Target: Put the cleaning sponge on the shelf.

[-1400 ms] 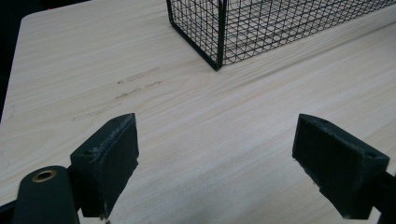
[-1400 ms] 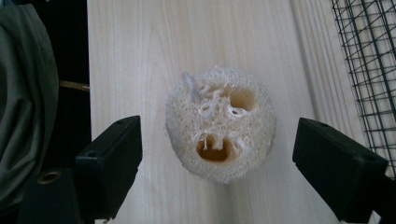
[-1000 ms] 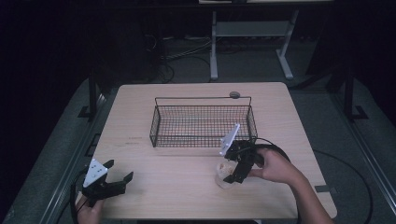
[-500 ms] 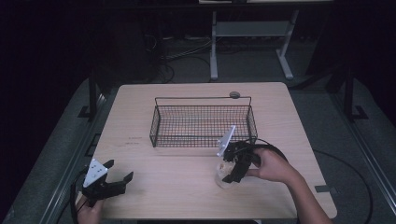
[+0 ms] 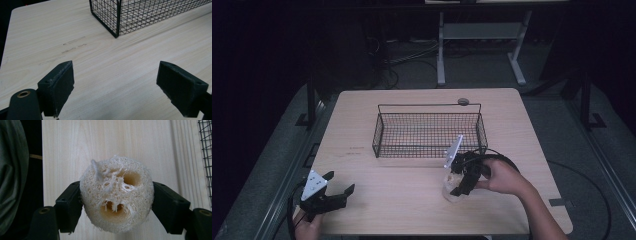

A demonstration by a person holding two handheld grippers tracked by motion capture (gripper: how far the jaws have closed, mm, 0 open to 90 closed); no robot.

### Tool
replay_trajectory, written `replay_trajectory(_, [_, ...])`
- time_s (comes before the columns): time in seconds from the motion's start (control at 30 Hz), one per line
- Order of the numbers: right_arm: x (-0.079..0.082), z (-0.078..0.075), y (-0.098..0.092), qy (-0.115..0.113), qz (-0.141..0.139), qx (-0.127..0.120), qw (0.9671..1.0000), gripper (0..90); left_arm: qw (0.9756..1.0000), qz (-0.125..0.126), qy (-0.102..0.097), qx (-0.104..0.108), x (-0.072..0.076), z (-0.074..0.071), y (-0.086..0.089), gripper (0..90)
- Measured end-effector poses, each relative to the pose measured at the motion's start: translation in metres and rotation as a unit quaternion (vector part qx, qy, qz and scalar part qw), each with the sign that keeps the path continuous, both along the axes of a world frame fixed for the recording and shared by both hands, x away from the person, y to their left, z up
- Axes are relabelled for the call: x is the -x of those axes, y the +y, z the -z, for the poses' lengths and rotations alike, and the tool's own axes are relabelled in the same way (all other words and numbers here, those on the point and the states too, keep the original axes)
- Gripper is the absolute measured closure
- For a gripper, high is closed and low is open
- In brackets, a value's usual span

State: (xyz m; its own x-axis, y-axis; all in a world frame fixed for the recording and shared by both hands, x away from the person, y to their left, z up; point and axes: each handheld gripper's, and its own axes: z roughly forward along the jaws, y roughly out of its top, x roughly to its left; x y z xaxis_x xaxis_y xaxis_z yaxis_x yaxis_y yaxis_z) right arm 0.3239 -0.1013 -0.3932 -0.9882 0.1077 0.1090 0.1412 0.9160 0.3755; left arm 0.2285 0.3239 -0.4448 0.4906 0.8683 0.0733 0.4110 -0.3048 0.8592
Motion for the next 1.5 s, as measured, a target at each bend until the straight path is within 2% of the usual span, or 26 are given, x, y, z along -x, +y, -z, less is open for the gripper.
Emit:
replay_trajectory(0.47, [-0.004, -0.017, 0.0, -0.011, -0.002, -0.011, 0.9999, 28.1, 1.0, -0.001, 0.0, -0.001, 0.0, 0.0, 0.001, 13.7])
replay_trajectory(0.87, [-0.014, -0.036, 0.0, -0.028, -0.002, -0.017, 0.9995, 28.1, 1.0, 0.0, 0.001, -0.002, 0.0, 0.0, -0.001, 13.7])
replay_trajectory(1.2, [-0.025, -0.047, -0.003, -0.025, 0.002, -0.021, 0.9995, 28.1, 1.0, 0.002, 0.001, -0.003, 0.0, 0.0, -0.001, 13.7])
replay_trajectory(1.5, [-0.035, -0.06, 0.0, -0.032, 0.002, -0.019, 0.9993, 28.1, 1.0, 0.002, 0.001, -0.004, 0.0, 0.0, -0.002, 13.7])
